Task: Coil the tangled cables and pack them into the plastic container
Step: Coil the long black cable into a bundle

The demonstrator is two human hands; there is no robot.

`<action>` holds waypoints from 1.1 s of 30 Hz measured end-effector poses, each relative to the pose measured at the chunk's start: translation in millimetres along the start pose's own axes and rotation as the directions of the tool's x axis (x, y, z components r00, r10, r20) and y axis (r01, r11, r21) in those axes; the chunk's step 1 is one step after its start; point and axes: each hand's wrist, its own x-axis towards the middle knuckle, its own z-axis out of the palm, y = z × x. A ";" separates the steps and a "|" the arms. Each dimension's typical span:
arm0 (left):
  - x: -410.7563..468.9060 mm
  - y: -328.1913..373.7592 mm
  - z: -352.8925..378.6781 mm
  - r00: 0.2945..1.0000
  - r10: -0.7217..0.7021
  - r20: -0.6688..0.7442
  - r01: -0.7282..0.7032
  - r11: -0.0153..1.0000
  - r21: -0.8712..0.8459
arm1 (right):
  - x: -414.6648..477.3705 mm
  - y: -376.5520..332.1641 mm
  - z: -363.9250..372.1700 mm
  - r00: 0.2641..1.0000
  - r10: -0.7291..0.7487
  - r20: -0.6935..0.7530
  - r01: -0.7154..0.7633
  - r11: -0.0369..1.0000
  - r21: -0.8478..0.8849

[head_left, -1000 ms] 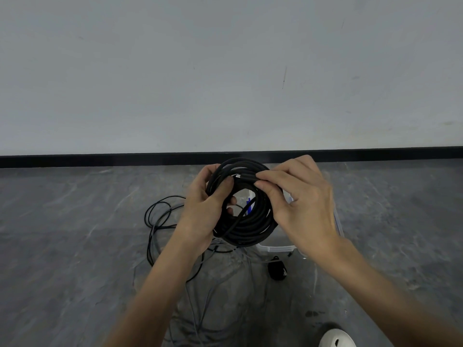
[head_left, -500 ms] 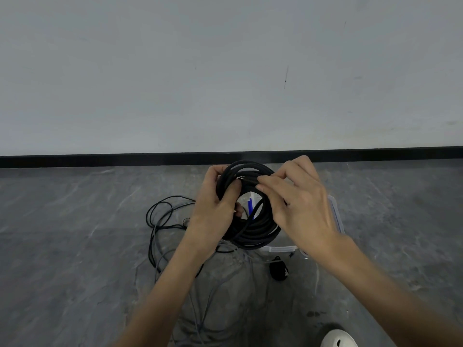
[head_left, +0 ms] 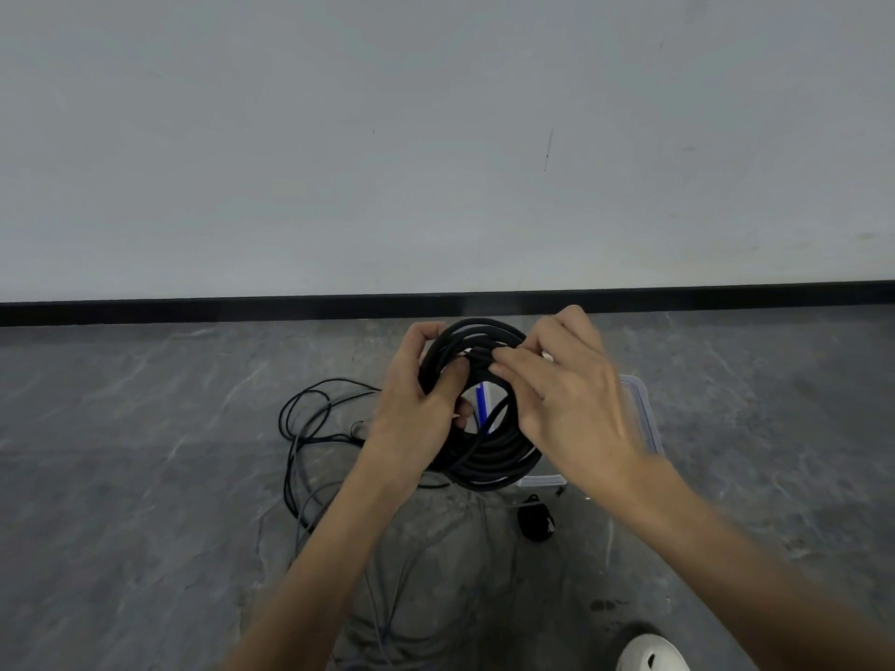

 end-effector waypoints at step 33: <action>-2.0 -0.5 1.5 0.990 0.112 0.084 -0.117 0.991 0.061 | 5.6 11.1 -4.2 0.701 0.511 0.498 -0.713 0.494 0.497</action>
